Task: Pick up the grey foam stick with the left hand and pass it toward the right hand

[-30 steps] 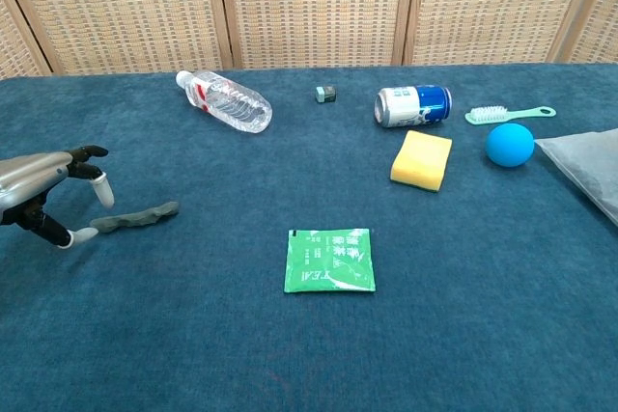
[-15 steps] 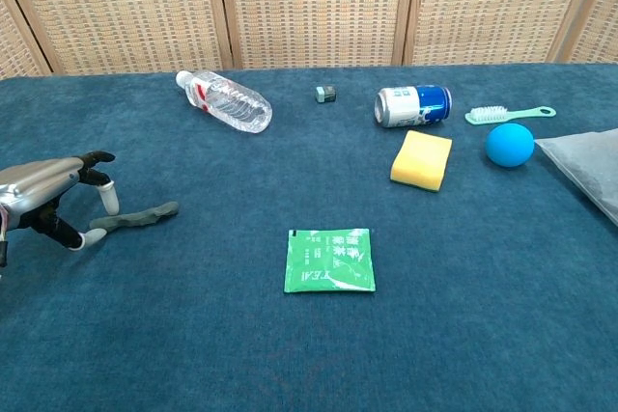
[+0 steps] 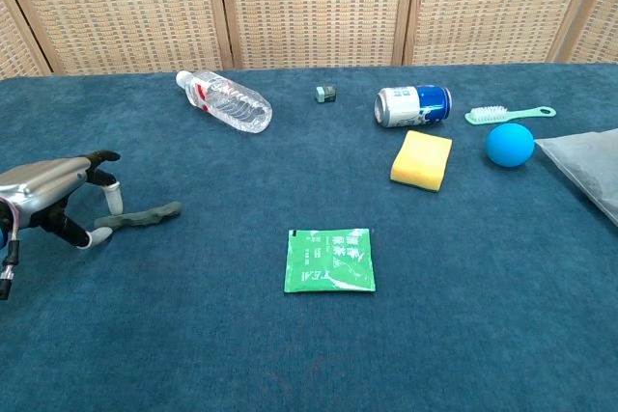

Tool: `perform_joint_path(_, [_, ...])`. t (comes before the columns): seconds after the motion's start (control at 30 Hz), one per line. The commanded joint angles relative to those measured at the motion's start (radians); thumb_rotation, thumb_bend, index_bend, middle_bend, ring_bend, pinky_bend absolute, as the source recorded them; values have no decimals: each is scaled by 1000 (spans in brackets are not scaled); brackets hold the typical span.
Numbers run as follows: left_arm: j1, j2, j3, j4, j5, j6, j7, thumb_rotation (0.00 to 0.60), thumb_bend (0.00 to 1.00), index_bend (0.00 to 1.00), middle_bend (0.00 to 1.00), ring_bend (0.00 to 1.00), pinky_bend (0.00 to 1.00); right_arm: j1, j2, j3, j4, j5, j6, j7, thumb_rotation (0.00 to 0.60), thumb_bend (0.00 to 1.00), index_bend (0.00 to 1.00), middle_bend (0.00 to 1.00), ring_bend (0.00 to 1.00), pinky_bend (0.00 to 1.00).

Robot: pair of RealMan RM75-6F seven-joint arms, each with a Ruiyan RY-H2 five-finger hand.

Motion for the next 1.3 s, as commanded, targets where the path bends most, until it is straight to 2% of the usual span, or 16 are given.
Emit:
perform_joint_path(0.03, [-1,-2,-1,2,-3,-1,-1,600,396,525,0,0,0,0,1,0,1,0,0,1,600,0,0,0,0,0])
perform_joint_path(0.47, [-16,-17,-6,5,-28,-9,28,600,473,568,0,0,0,0,3,0,1,1,1,3,600,0,0,0,0,0])
perform_joint_path(0.57, [-18,-17,-7,5,-38,-13,32,600,519,601,0,0,0,0,2,-1,1,0,2,5,600,0,0,0,0,0])
perform_joint_path(0.87, [-24,-22,-9,16,-61,-20,43,600,514,732,0,0,0,-1,3,-1,-1,-4,6,1,600,0,0,0,0,0])
perform_joint_path(1.1, [-11,4,-14,-8,-21,-4,-35,600,513,767,0,0,0,0,1,-2,-1,-4,3,-2,600,0,0,0,0,0])
perform_joint_path(1.3, [9,43,-23,-44,71,-13,-259,600,490,775,0,0,0,2,-3,-5,0,-9,2,-4,600,0,0,0,0,0])
